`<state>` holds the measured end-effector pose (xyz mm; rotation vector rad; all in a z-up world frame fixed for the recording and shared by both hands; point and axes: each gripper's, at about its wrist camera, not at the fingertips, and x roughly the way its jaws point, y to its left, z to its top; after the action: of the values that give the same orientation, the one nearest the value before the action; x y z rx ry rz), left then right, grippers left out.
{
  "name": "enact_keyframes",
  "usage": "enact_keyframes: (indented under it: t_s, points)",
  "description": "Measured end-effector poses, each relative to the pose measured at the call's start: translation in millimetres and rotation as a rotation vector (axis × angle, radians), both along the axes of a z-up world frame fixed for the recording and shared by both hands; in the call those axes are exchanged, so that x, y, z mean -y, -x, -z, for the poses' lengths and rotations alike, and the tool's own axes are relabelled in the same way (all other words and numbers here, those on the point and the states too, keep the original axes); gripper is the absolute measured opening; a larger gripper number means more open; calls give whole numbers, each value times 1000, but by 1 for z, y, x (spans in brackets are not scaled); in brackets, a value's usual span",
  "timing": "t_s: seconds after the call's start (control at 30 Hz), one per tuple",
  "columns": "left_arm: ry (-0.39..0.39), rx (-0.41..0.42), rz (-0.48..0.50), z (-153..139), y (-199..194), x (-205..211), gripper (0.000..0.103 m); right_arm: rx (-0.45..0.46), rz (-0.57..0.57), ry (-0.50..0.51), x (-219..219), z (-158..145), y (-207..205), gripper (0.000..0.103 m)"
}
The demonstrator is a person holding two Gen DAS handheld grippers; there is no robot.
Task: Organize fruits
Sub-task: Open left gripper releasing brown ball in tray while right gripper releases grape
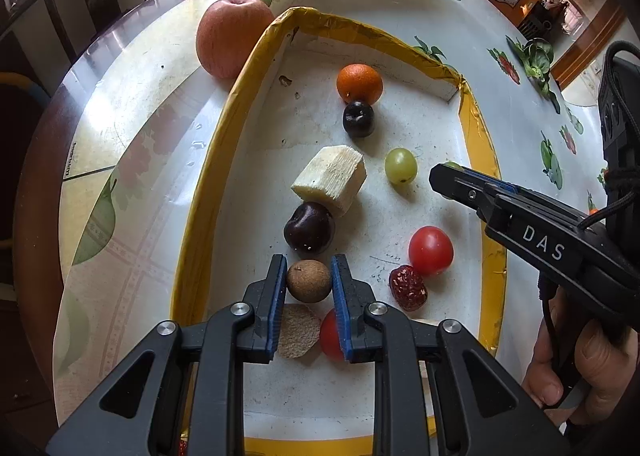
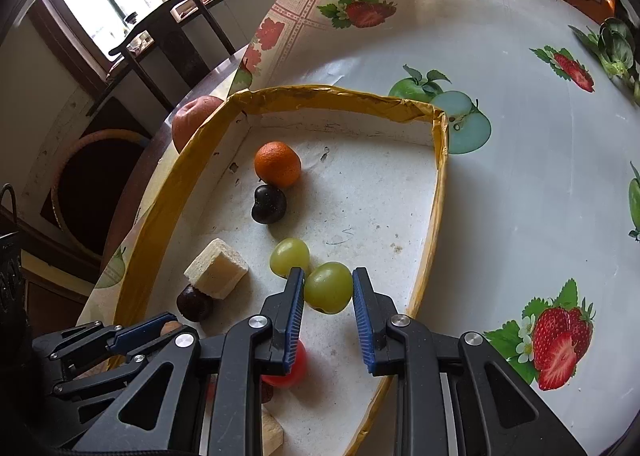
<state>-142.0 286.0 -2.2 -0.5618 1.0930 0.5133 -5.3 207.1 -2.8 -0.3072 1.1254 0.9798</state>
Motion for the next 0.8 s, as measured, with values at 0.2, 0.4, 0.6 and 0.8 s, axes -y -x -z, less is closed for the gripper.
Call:
enact_keyframes:
  t_s: [0.2, 0.4, 0.6, 0.8]
  points:
    - [-1, -17, 0, 4, -4, 2, 20, 24, -20, 6, -3, 1, 2, 25]
    - [-62, -62, 30, 2, -8, 12, 27, 28, -27, 11, -5, 1, 3, 26]
    - [-99, -50, 35, -9, -1, 19, 57, 29, -31, 5, -2, -6, 4, 41]
    - [-108, -46, 38, -15, 11, 25, 57, 33, -54, -13, 4, -19, 7, 42]
